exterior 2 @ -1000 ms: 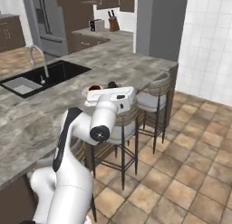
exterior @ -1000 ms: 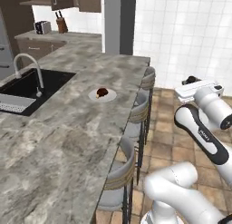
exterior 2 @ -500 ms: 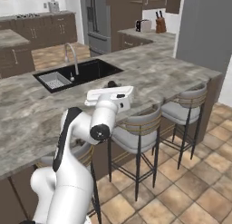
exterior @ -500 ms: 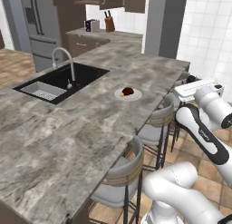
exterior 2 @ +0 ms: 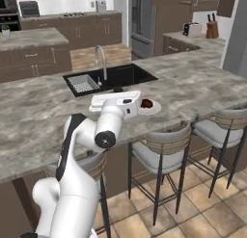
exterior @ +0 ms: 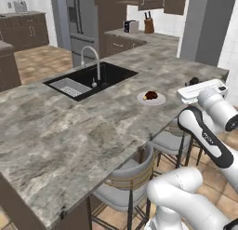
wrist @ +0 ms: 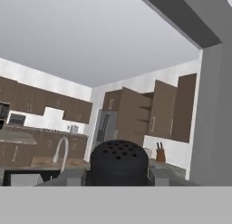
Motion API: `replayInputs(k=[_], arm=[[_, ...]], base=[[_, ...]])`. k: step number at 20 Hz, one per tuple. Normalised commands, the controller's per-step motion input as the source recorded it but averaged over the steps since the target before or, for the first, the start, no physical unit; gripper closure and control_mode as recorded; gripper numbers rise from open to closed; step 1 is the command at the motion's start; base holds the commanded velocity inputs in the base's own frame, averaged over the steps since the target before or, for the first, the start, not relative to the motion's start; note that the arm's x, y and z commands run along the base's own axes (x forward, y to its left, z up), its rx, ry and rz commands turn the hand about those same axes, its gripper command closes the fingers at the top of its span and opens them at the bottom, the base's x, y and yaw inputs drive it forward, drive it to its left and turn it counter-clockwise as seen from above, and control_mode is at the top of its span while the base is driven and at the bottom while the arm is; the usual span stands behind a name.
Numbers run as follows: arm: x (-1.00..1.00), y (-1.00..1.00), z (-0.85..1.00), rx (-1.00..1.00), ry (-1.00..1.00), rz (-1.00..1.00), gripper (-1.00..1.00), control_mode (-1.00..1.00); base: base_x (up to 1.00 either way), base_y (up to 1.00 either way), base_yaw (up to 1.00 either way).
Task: Retrieve the shaker from the cabinet and place it next the steak on a plate on the dining table.
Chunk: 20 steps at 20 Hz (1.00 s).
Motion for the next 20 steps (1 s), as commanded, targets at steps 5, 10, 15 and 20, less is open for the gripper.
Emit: replayInputs(k=[5, 10, 15, 20], arm=[[0.0, 0.0, 0.0, 0.0, 0.0, 0.0, 1.0, 1.0], [0.0, 0.0, 0.0, 0.0, 0.0, 0.0, 1.0, 1.0], [0.0, 0.0, 0.0, 0.0, 0.0, 0.0, 1.0, 1.0], [0.0, 0.0, 0.0, 0.0, 0.0, 0.0, 1.0, 1.0]], base=[[0.82, -1.0, 0.27], [0.28, -1.0, 0.18], [0.0, -1.0, 0.24], [0.0, -1.0, 0.18]])
